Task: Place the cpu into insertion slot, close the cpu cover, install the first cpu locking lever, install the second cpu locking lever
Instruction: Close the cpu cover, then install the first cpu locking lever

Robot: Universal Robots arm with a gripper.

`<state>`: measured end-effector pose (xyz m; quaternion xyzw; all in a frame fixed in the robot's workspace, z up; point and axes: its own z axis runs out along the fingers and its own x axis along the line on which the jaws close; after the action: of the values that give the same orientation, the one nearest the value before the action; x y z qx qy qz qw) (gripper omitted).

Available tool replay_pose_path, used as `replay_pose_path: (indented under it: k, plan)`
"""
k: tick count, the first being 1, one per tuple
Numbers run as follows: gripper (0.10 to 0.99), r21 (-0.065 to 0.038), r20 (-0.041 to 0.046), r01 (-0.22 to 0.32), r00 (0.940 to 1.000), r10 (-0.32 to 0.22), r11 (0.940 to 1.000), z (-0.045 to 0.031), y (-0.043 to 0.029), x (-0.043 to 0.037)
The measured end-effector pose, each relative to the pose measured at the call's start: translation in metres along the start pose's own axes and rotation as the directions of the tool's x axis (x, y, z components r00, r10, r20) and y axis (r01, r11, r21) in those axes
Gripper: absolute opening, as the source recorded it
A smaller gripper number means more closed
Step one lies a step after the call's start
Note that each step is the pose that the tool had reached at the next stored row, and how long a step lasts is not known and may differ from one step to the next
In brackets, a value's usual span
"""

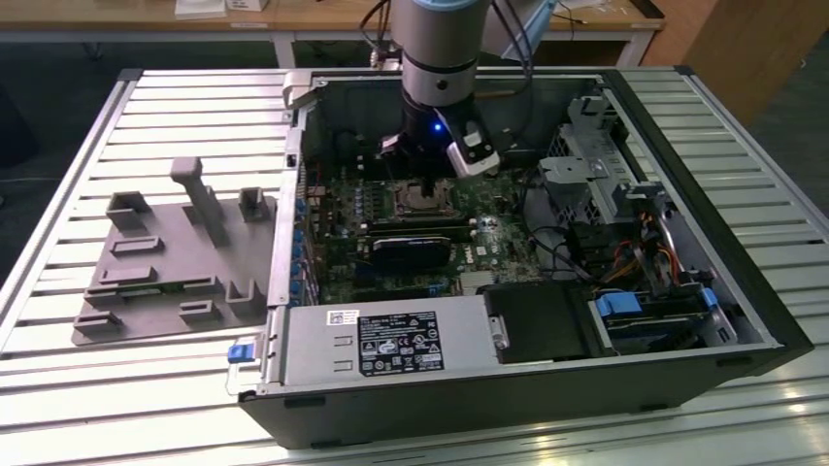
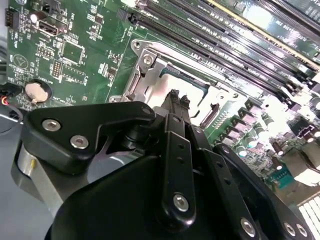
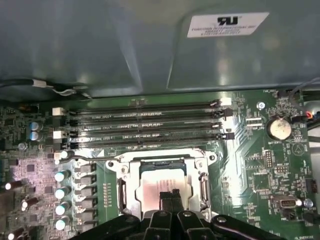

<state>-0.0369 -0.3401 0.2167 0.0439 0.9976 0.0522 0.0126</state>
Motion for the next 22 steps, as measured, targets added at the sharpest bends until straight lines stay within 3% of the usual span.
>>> replay_pose_path:
  k: [9, 22]
  plan:
    - [0.102, 0.003, 0.0019, 0.0, 1.0, 0.0, 1.0, -0.0141, 0.0015, -0.0003]
    - [0.102, 0.007, 0.0023, 0.0, 1.0, 0.0, 1.0, -0.0144, 0.0016, -0.0003]
